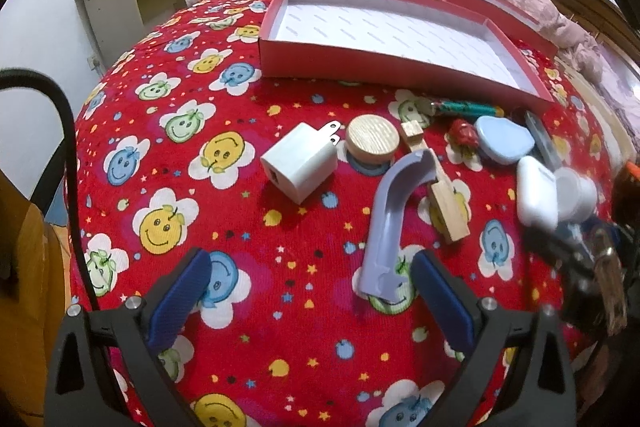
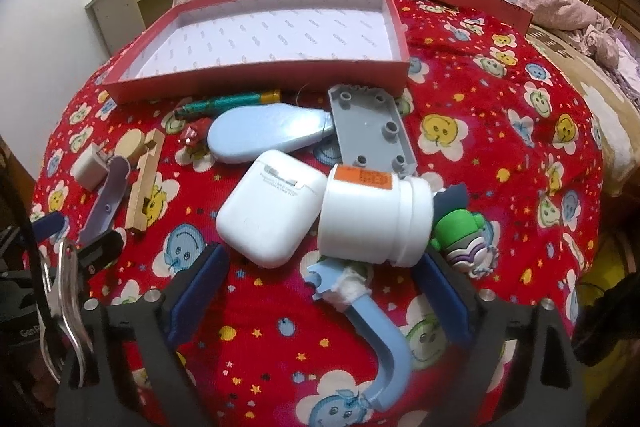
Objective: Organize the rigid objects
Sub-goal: 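Grasp the grey curved hook with the left tool while the right tool grasps the white pill bottle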
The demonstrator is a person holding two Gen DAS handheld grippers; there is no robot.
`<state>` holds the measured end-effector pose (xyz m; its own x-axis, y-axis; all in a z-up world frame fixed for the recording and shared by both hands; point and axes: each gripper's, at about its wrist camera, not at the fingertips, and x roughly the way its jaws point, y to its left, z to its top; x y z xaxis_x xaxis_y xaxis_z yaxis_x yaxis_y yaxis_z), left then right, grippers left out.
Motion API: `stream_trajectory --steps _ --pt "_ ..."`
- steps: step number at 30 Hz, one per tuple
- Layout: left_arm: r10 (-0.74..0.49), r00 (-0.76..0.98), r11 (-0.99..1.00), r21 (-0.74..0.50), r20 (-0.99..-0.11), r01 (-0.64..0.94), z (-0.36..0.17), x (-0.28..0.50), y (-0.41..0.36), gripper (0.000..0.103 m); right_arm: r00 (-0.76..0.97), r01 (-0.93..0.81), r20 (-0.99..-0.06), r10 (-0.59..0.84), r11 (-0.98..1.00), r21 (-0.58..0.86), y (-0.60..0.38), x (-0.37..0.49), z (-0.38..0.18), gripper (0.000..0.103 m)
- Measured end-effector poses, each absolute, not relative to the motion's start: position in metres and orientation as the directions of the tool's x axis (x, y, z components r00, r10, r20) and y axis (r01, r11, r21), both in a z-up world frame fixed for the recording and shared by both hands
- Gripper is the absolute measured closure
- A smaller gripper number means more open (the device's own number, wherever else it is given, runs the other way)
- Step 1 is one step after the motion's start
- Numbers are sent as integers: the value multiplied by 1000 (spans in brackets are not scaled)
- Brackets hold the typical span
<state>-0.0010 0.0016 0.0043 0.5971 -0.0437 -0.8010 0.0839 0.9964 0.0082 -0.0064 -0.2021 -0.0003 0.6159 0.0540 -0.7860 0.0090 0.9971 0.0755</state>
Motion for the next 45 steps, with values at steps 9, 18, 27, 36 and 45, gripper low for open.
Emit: stream_trajectory --steps 9,18,27,36,45 --pt "-93 603 993 -29 -792 115 19 -2 14 6 636 -50 -770 53 998 28 -203 -7 20 13" --pt "-138 618 979 -14 -774 202 25 -12 2 20 649 -69 -756 84 996 51 -218 -19 29 14" --pt "-172 580 968 -27 -796 250 19 -11 -8 50 616 -79 -782 93 995 56 -225 -19 20 29" --pt "-177 573 964 -23 -800 266 15 -5 -15 56 599 -73 -792 121 993 96 -228 -10 17 40" --pt "-156 590 963 11 -792 269 12 -2 -22 59 607 -68 -787 109 994 85 -229 -5 16 50"
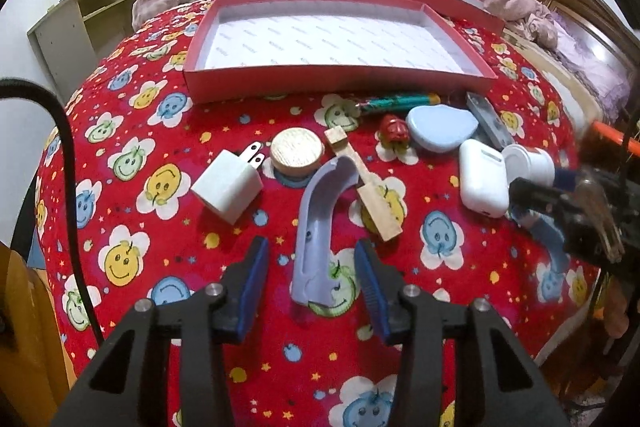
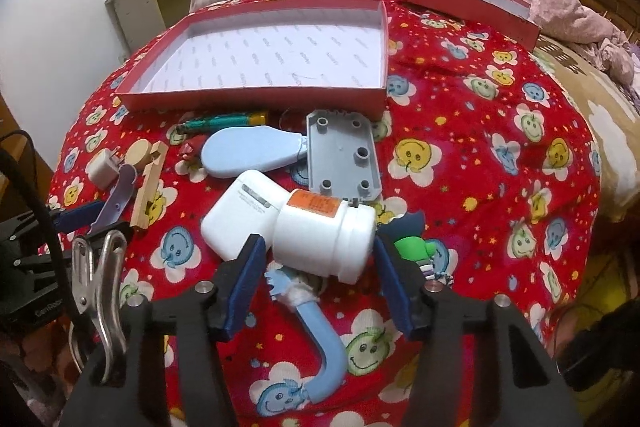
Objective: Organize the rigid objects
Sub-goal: 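Grasp the grey curved hook with the left tool while the right tool grasps the white pill bottle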
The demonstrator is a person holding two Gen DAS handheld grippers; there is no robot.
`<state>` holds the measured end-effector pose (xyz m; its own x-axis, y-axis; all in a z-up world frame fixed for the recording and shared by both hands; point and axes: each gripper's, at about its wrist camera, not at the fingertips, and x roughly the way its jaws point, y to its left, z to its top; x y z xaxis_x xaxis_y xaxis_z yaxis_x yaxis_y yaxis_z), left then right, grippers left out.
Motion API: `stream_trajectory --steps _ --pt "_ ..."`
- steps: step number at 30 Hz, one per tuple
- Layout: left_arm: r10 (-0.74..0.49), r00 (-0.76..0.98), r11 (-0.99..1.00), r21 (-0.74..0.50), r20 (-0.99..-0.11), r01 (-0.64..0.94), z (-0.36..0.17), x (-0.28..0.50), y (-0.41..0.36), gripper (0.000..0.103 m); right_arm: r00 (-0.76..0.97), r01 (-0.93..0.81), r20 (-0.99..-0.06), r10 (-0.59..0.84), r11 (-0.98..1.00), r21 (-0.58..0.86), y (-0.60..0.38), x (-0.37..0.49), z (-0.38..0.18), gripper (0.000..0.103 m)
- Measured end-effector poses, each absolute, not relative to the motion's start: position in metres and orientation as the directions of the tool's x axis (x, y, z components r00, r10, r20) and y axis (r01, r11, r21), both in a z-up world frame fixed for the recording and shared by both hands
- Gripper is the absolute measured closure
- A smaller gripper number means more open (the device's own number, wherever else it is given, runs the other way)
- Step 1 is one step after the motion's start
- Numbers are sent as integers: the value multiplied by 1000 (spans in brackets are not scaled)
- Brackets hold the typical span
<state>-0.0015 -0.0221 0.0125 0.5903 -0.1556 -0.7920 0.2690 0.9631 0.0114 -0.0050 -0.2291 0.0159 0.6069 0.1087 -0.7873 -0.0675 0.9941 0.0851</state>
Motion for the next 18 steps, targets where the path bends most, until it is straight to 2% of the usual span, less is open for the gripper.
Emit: stream_trajectory --steps 4,7,12,18 --pt "-159 591 964 5 -791 267 13 -1 -21 71 608 -59 -785 117 993 102 -233 -5 14 51" --pt "-164 589 965 -4 -791 264 14 0 -19 76 609 -59 -785 115 993 100 -232 -5 14 52" --pt "-170 585 964 -12 -793 265 15 -1 -17 81 615 -60 -781 105 994 86 -230 -7 14 52" --pt "-200 572 962 -48 -795 271 18 -5 -11 82 628 -63 -771 109 994 89 -231 -11 18 52"
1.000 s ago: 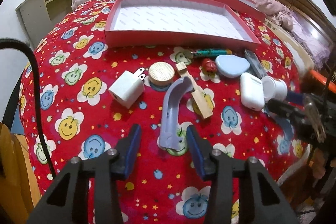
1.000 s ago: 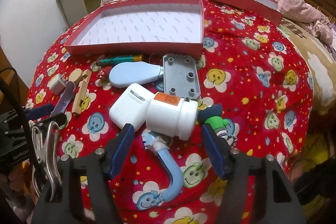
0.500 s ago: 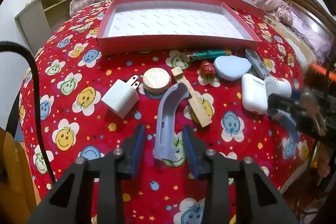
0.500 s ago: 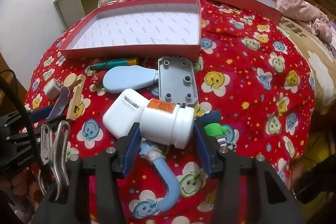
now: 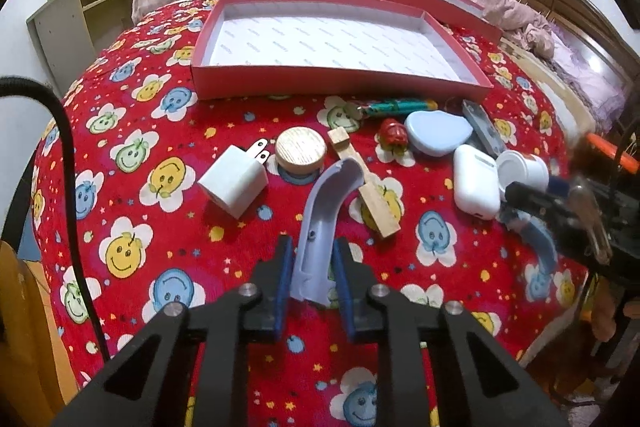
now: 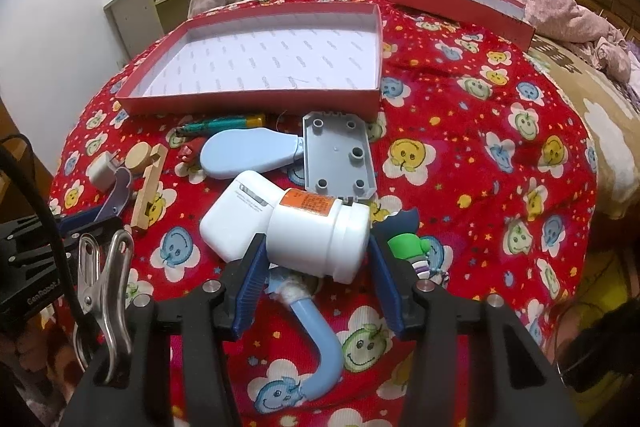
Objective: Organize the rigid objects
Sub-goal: 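Grasp the grey curved hook with the left tool while the right tool grasps the white pill bottle, then carry the grey hook and white pill bottle over the red tray with both tools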
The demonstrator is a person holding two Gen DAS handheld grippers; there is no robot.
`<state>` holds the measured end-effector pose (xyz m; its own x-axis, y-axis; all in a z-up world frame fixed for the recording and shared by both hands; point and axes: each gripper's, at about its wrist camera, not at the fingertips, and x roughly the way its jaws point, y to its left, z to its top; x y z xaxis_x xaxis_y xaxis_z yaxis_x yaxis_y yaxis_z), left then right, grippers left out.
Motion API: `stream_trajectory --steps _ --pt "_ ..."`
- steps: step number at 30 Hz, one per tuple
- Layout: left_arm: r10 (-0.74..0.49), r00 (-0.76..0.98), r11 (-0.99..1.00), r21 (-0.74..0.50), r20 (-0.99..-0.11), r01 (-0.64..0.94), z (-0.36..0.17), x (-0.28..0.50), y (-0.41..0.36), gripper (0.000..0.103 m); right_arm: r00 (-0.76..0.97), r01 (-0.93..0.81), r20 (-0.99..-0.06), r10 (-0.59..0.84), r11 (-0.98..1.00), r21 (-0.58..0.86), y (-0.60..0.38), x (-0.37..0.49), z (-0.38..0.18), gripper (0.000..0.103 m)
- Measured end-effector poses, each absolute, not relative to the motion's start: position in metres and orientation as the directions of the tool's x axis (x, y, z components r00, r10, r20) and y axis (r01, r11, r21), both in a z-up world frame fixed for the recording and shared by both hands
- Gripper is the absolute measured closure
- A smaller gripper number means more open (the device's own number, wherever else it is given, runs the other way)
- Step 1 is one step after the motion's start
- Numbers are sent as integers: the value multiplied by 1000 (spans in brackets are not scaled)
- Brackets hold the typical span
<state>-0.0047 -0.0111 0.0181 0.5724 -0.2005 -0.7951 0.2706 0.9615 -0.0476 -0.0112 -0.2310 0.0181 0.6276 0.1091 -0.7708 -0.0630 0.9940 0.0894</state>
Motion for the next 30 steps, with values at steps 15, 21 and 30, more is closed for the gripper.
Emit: stream_trajectory --steps 15,21,30 --pt "-237 595 958 -83 -768 274 40 -13 -7 82 651 -89 -749 122 992 85 -226 -19 29 52" --pt "-239 596 958 -88 -767 271 48 -8 -5 82 647 -101 -751 136 991 92 -223 -19 33 52" --pt "-239 593 960 -94 -769 265 67 19 -7 82 631 -129 -758 165 986 108 -218 0 47 52"
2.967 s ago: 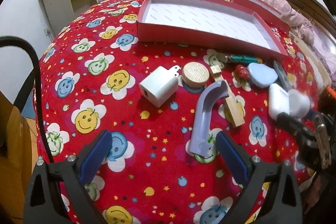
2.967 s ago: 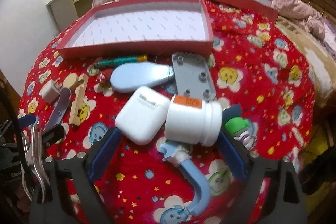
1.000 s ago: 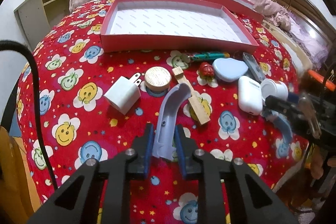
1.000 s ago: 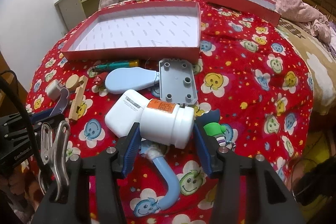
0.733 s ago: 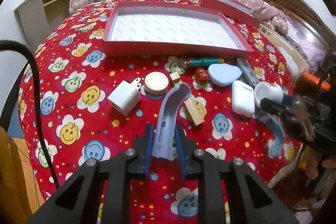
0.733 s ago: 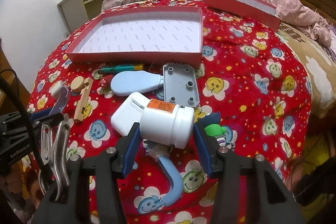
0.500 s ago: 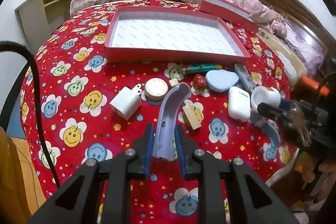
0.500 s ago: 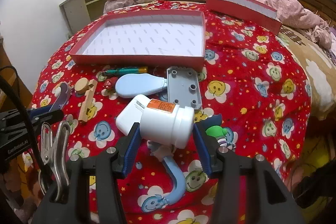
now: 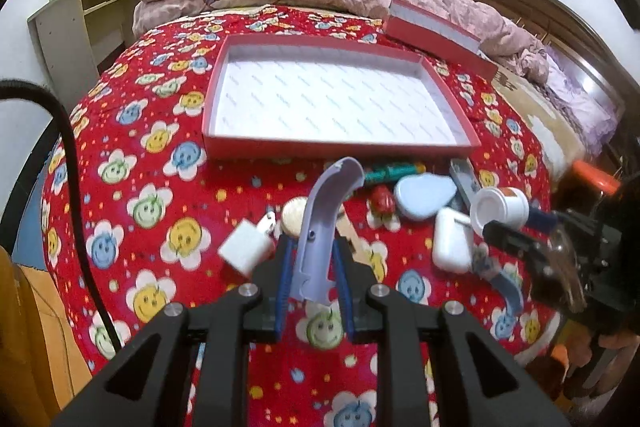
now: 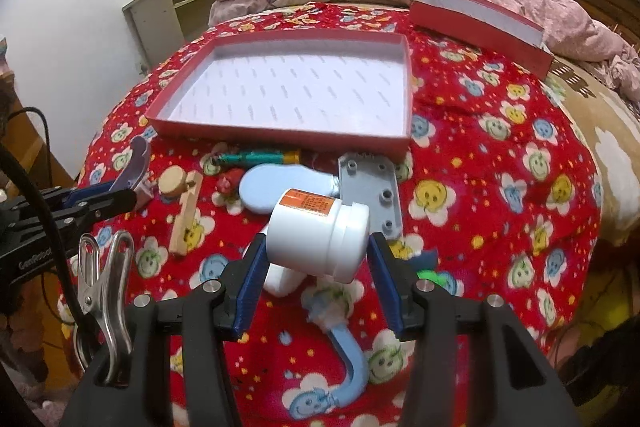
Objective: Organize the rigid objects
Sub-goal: 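Carry the grey hook and white pill bottle over the red tray with both tools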
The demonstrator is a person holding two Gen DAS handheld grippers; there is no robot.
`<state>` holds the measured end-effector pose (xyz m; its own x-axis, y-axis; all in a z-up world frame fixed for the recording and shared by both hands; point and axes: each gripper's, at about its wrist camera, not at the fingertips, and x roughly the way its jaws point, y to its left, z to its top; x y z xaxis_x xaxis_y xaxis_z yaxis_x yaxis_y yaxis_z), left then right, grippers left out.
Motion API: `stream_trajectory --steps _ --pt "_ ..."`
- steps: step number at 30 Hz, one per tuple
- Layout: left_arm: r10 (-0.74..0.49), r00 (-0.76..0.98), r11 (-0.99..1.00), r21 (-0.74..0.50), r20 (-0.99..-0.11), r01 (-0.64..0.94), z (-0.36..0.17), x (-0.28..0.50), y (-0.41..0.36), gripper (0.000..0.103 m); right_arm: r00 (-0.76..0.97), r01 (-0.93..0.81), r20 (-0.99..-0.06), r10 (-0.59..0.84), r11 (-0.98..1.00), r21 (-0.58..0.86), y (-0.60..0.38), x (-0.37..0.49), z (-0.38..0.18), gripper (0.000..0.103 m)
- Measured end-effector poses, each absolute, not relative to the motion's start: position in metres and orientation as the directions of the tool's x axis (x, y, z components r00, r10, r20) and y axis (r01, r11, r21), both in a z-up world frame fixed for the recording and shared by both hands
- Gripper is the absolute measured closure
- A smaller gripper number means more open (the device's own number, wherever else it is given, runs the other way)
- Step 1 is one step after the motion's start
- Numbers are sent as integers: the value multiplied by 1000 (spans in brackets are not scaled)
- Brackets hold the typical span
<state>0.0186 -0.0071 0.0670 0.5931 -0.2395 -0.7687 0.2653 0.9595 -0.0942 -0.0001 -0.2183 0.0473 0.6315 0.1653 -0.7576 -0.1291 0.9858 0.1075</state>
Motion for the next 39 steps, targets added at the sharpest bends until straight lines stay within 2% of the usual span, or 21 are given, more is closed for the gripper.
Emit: stream_trajectory --steps 18,28,34,39 --pt "-231 597 963 -92 -768 255 91 80 -23 82 593 -177 -772 229 972 153 -218 52 66 52" --pt "-194 573 977 -102 -796 189 86 125 -25 82 585 -217 -776 238 967 132 -214 90 67 52" --pt "-213 555 971 -111 -804 212 77 156 -25 82 575 -189 -792 203 976 112 -209 117 65 53" --pt "-208 532 970 -102 -821 223 64 177 -22 82 560 -129 -809 178 983 127 -206 132 55 58"
